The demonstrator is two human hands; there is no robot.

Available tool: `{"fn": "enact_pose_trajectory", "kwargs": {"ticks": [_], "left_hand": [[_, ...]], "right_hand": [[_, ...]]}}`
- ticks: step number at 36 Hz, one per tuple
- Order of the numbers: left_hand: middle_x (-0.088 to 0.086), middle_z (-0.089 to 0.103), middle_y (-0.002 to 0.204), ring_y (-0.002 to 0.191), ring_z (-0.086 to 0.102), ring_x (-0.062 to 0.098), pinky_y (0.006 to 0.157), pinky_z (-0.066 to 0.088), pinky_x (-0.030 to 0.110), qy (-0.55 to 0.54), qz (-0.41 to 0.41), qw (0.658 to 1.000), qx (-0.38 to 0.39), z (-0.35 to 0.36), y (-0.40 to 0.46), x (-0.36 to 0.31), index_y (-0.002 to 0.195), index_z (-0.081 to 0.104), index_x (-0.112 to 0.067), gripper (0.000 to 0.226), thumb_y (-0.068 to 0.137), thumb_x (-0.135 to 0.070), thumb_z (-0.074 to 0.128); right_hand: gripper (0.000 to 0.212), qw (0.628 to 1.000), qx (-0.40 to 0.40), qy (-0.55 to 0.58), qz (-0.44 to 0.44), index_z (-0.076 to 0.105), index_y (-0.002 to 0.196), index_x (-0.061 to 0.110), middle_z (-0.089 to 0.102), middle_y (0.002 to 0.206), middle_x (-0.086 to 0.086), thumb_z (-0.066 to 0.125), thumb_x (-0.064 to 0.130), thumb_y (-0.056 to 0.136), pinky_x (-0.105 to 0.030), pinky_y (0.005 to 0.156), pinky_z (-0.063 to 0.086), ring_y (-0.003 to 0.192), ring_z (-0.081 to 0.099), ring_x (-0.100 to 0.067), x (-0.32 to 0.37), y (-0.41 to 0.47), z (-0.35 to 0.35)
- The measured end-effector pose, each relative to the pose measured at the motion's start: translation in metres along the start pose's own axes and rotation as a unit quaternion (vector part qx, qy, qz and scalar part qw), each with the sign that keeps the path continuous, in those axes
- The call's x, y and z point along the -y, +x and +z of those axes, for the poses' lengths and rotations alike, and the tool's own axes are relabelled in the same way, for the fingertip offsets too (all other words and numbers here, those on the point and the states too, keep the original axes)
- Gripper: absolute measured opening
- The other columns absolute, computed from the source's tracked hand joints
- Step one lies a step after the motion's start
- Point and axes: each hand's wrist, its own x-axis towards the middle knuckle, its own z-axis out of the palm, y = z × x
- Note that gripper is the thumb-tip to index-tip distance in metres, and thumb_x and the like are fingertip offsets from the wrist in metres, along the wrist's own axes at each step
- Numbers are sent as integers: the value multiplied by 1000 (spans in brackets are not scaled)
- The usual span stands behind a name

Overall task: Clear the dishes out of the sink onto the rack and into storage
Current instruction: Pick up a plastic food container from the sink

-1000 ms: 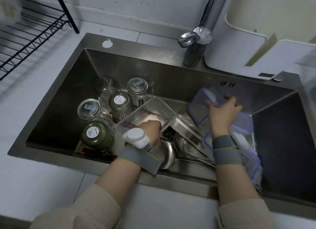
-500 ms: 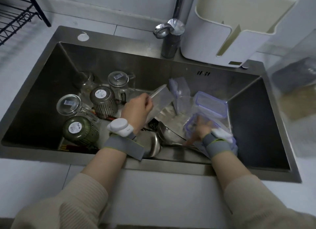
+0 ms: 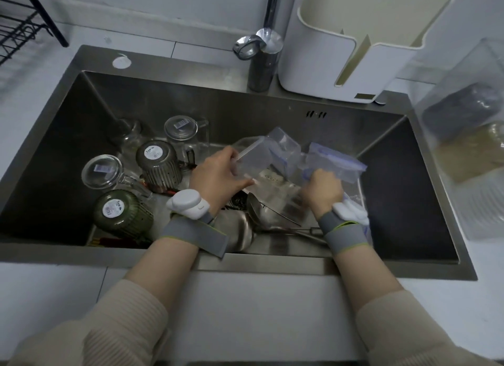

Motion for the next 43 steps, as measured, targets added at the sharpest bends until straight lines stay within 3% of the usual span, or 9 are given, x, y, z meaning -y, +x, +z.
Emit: {"fn": "enact_pose_trajectory", "kwargs": {"ticks": [3, 8, 16, 20, 25, 32, 35, 38, 43], "left_hand": [[-12, 58, 79, 73, 51, 9, 62, 33, 27, -18, -6, 1000, -12, 0, 0, 2, 87, 50, -28, 34, 72, -39, 78], [-12, 59, 86, 77, 55, 12, 64, 40, 30, -16, 15, 999, -28, -1, 0, 2, 95, 55, -25, 28, 77, -36, 74], [-12, 59, 85, 70, 49, 7, 63, 42, 28, -36, 45, 994, -94, -4, -1, -4, 99, 59, -25, 28, 78, -37, 74], [-13, 60, 81, 63, 53, 8, 62, 49, 32, -57, 104, 988, -96, -8, -4, -10, 97, 62, -26, 27, 76, -33, 78], [-12, 61, 80, 65, 58, 9, 64, 51, 34, -48, 180, 982, 7, -7, -6, -13, 88, 70, -28, 15, 76, -33, 78], [-8, 65, 97, 96, 62, 19, 75, 47, 33, 63, 210, 968, 119, 0, -2, -8, 104, 74, -25, 22, 82, -20, 71], [-9, 66, 104, 102, 61, 17, 86, 36, 31, 91, 230, 961, 123, 2, 1, -6, 110, 72, -26, 28, 85, -15, 67], [-16, 67, 105, 103, 59, 9, 84, 22, 24, 104, 227, 959, 135, 3, 2, -5, 115, 69, -34, 39, 84, -11, 64], [-9, 72, 104, 103, 62, 13, 82, 20, 23, 103, 196, 965, 143, 8, 2, -2, 104, 72, -30, 38, 81, -3, 61]], "right_hand": [[25, 992, -122, 14, -5, 62, 107, 5, 64, 106, -22, 49, 23, 95, -39, 79, 48, 101, 61, -43, 3, -2, -11], [16, 957, -285, 51, -27, 59, 102, 11, 66, 95, -19, 48, 21, 97, -38, 62, 39, 85, 64, -41, 3, -3, -21], [18, 828, -492, 259, -65, 64, 100, 8, 66, 95, -5, 50, 19, 97, -38, 68, 47, 85, 60, -25, -1, -10, -35], [17, 816, -507, 267, -73, 66, 100, 5, 67, 93, -6, 52, 16, 96, -37, 71, 44, 83, 61, -26, -2, -10, -36], [17, 815, -515, 253, -80, 67, 101, 6, 67, 92, -6, 54, 15, 96, -35, 71, 41, 81, 61, -26, -3, -11, -36], [17, 794, -554, 216, -129, 69, 100, 7, 67, 87, -7, 54, 14, 97, -36, 69, 40, 76, 58, -26, -2, -13, -38], [16, 778, -563, 182, -210, 69, 100, 6, 67, 87, -8, 55, 13, 97, -35, 69, 39, 76, 54, -24, 3, -15, -38], [9, 758, -546, 112, -337, 71, 98, 6, 68, 87, -8, 64, 10, 92, -35, 68, 41, 76, 58, -26, 13, -19, -35], [18, 734, -448, 36, -510, 68, 79, 11, 62, 74, -5, 57, 14, 93, -35, 61, 41, 67, 57, -27, 42, -33, -24]]}}
